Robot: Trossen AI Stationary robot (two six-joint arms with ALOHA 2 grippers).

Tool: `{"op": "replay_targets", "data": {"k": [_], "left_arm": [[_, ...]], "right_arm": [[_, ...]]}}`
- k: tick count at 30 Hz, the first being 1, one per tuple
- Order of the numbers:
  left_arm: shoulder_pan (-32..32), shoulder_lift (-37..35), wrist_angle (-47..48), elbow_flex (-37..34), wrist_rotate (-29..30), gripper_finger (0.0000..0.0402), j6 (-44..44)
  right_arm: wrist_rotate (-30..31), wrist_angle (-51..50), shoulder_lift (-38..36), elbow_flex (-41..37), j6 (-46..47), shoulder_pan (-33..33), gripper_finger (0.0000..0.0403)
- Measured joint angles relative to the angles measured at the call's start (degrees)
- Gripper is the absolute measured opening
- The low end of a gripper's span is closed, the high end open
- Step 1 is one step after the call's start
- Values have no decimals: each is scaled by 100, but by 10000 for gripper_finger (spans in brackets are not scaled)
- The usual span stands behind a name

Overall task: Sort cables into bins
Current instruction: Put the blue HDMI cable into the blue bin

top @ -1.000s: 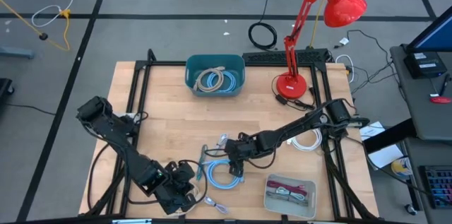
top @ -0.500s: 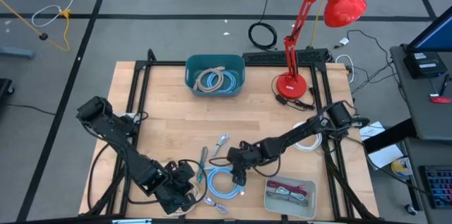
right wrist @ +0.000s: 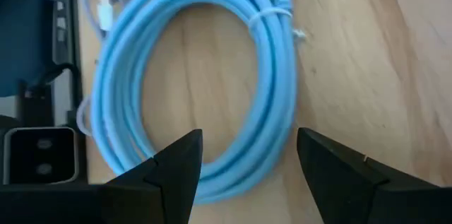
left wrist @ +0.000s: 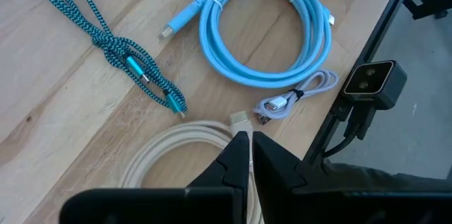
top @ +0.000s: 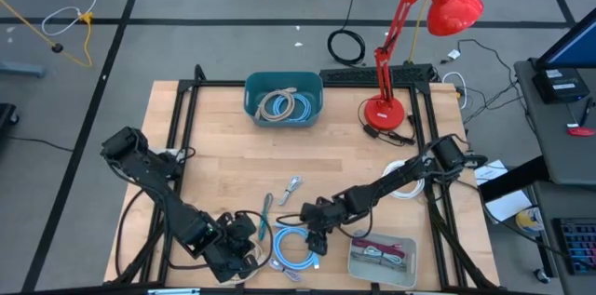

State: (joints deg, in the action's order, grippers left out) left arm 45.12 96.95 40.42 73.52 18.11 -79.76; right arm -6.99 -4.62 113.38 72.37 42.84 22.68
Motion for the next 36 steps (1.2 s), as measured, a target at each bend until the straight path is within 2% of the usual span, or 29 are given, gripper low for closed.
{"op": "replay_targets", "data": {"k": [3, 10, 21, 24, 32, 36], "left_arm": [[0, 0, 2, 0, 0, 21, 54], [-4, 0, 7, 0, 0, 21, 54], [-4, 0, 7, 0, 0, 21, 52], [-4, 0, 7, 0, 0, 21, 50], [-4, 0, 4, 0, 0, 21, 12], [-2, 0, 2, 0, 0, 21, 6]], "right_arm": [[-50, 16, -5, 135, -1, -4, 226], [382, -19, 99, 186, 27, 69, 226], [392, 40, 693, 215, 386, 251, 221], [442, 38, 704, 211, 442, 251, 196], [604, -60, 717, 199, 331, 251, 77], [670, -168, 720, 199, 319, 253, 38]]}}
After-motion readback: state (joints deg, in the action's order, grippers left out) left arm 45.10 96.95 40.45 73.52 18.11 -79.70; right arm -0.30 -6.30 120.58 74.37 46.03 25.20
